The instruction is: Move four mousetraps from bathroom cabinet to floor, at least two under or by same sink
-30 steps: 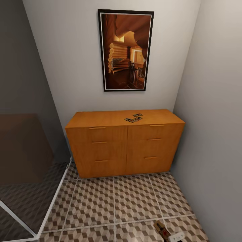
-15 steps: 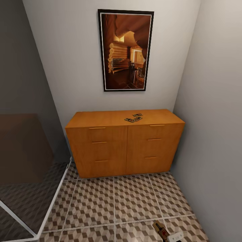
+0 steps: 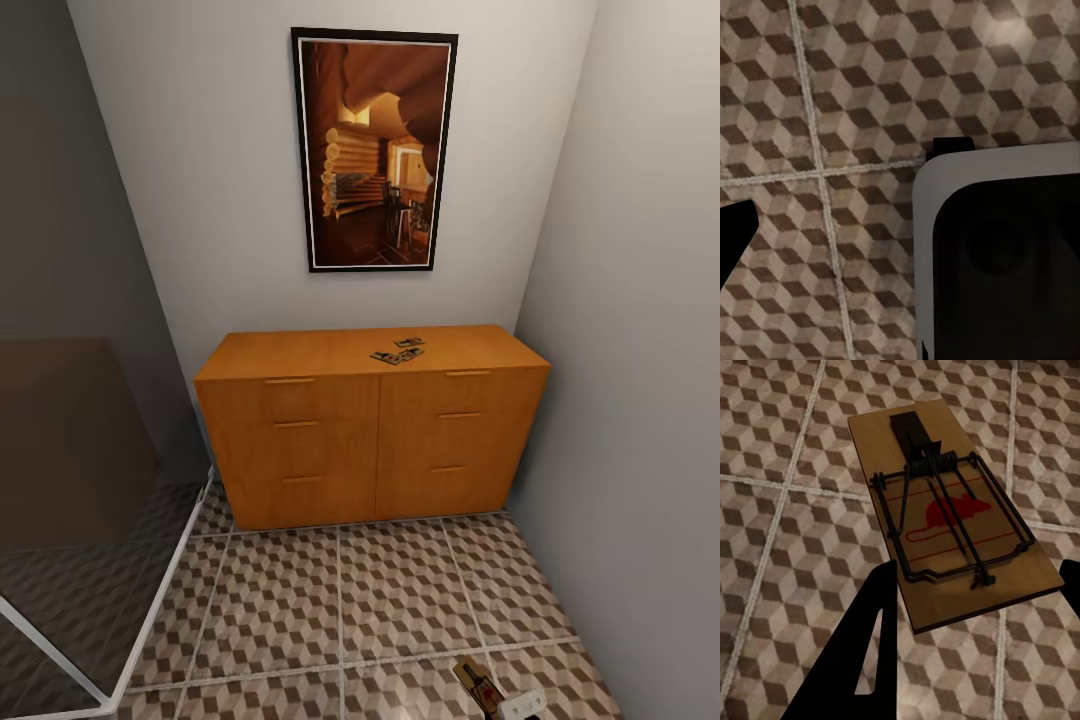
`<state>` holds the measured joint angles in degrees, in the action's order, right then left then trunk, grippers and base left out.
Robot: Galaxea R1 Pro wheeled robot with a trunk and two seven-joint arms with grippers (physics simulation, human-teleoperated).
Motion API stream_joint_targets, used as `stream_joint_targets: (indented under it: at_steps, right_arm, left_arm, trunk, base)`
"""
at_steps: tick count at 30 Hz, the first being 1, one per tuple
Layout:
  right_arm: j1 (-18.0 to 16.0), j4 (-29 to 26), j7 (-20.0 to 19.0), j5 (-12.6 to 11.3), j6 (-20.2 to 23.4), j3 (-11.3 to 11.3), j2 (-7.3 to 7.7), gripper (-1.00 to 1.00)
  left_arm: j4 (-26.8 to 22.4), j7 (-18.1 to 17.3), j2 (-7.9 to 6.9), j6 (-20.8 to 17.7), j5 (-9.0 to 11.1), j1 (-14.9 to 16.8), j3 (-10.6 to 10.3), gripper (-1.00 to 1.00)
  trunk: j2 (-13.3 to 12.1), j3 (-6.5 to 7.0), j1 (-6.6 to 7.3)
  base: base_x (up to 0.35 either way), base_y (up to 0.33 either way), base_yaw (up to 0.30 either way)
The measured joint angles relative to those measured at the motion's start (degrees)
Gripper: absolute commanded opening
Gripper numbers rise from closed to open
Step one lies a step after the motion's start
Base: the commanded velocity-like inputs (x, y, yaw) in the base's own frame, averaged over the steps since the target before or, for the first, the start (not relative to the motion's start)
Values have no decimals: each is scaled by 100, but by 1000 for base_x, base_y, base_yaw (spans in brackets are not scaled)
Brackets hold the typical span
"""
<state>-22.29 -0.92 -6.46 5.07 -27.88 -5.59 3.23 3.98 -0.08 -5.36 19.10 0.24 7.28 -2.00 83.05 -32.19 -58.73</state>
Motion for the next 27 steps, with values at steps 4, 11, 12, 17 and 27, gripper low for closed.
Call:
stream_joint_targets:
  at_steps: [4, 11, 12, 17, 27]
  right_arm:
    - [0, 0, 0, 0, 0, 2, 0, -100]
    - [0, 0, 0, 0, 0, 0, 0, -100]
    - [0, 0, 0, 0, 0, 0, 0, -100]
    - [0, 0, 0, 0, 0, 0, 0, -100]
    - [0, 0, 0, 0, 0, 0, 0, -100]
  left_arm:
    - [0, 0, 0, 0, 0, -1, 0, 100]
    - [0, 0, 0, 0, 0, 0, 0, 100]
    - [0, 0, 0, 0, 0, 0, 0, 100]
    - [0, 0, 0, 0, 0, 1, 0, 100]
    - [0, 0, 0, 0, 0, 1, 0, 100]
  trunk:
    - [0, 0, 0]
    - [0, 0, 0]
    - [0, 0, 0]
    - [0, 0, 0]
    - [0, 0, 0]
  base:
    - [0, 0, 0]
    - [0, 0, 0]
    - [0, 0, 0]
    - [0, 0, 0]
    - [0, 0, 0]
